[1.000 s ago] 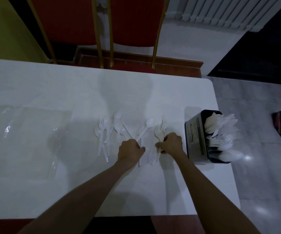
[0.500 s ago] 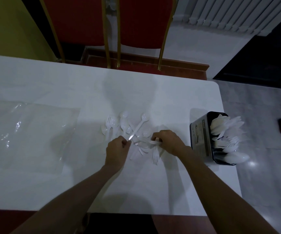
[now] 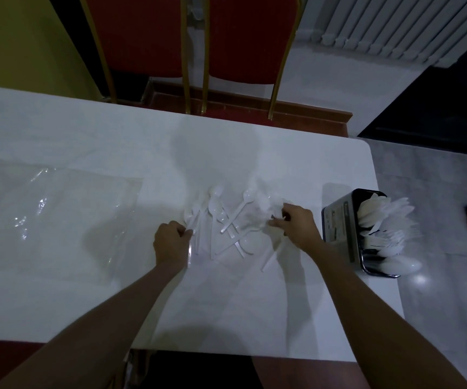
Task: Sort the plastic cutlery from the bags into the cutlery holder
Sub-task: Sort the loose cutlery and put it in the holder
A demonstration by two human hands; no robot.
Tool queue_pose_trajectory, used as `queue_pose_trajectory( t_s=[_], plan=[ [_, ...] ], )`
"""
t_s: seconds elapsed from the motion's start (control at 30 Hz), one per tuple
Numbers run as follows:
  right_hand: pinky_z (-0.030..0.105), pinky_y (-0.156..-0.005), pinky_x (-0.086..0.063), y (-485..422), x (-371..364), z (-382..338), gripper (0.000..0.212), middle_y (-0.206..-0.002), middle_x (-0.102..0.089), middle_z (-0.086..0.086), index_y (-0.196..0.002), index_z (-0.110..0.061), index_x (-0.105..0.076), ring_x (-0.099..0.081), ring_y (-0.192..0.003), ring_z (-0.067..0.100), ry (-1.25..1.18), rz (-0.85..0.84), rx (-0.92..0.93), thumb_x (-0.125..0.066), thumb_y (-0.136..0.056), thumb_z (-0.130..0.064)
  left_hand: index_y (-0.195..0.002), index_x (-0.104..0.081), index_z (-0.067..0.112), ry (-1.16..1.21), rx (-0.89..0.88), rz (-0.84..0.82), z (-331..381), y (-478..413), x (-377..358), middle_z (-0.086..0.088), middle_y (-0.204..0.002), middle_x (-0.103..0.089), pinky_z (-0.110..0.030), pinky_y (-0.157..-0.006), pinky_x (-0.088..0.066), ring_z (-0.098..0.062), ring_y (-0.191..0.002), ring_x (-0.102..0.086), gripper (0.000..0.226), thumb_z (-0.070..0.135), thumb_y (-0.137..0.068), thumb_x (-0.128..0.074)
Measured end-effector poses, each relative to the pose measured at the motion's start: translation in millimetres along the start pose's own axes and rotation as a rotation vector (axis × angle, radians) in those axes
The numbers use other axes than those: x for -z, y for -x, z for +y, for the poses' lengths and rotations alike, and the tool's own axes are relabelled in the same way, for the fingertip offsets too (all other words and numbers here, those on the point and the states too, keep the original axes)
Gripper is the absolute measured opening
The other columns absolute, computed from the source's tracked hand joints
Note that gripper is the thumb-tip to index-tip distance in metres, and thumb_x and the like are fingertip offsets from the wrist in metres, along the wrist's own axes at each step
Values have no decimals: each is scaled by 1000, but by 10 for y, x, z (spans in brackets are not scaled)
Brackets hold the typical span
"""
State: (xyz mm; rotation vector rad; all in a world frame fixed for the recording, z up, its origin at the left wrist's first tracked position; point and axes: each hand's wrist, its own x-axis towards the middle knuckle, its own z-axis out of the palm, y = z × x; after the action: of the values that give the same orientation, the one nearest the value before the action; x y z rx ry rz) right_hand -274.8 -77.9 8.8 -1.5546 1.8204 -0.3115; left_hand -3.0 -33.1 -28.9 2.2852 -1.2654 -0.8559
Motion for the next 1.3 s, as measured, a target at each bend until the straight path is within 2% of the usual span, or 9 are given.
queue_pose_trajectory(
  t_s=[0.13,0.4,0.57,0.67,0.73,0.83,1.0,1.13,1.3],
  plan=[
    [8,-43,-41,52,-177,-260,30,-73,-64,10,-85,-2,-62,-58,-53,12,-81,-66,-67,-73,-83,-30,-90,-65,2,83,67,39,-23,100,25,-13,-85,-69,-29,-72,-43,-29,-84,-63,19,21,-87,-65],
    [24,-55,-38,122,-815,-521,30,-58,-51,1,-64,-11,-51,-45,-50,10,58,-94,-35,-72,-81,-25,-93,-68,4,158,195,-30,2,131,-26,-15,-91,-72,-31,-78,-46,-31,-91,-66,28,30,-83,-69],
    [22,-57,-39,138,-910,-523,28,-69,-56,2,-74,-11,-57,-54,-62,15,86,-28,-94,-74,-81,-31,-81,-70,2,115,227,-72,57,88,-33,-16,-79,-71,-34,-65,-52,-31,-78,-69,46,47,-74,-73],
    [26,-61,-48,129,-973,-519,30,-80,-66,9,-83,-7,-63,-64,-72,23,93,-29,-131,-76,-79,-33,-79,-70,3,46,189,-107,73,89,-3,-17,-78,-70,-34,-65,-52,-32,-78,-68,36,38,-75,-73],
    [28,-67,-52,126,-968,-535,29,-87,-68,12,-88,-4,-65,-67,-79,26,114,-32,-147,-75,-80,-30,-63,-63,6,24,176,-125,86,104,62,-12,-61,-62,-28,-54,-43,-29,-66,-65,25,24,-78,-70],
    [30,-69,-54,86,-884,-547,33,-87,-68,14,-90,0,-65,-68,-81,28,97,-66,-148,-77,-77,-28,-46,-36,18,-8,155,-103,65,110,141,3,-44,-33,-20,-45,-23,-11,-41,-36,42,14,-76,-66],
    [31,-70,-57,65,-628,-561,32,-85,-69,13,-91,2,-68,-68,-76,25,-65,-173,-232,-77,-76,-25,-49,-37,18,-57,99,-148,-26,91,261,4,-48,-39,-20,-44,-27,-7,-44,-37,42,19,-76,-69],
    [20,-40,-34,152,-352,-624,25,-52,-51,5,-61,-9,-55,-43,-37,10,-411,-310,-392,-75,-76,-6,-54,-46,14,-41,75,-183,-101,73,370,1,-52,-47,-22,-52,-34,-14,-52,-47,35,22,-77,-70],
    [21,-43,-33,220,-323,-650,27,-54,-47,5,-60,-10,-53,-41,-42,12,-508,-288,-380,-75,-74,-3,-84,-64,6,22,102,-282,-143,32,434,-6,-79,-63,-26,-66,-39,-19,-73,-56,18,23,-79,-70]
  ],
)
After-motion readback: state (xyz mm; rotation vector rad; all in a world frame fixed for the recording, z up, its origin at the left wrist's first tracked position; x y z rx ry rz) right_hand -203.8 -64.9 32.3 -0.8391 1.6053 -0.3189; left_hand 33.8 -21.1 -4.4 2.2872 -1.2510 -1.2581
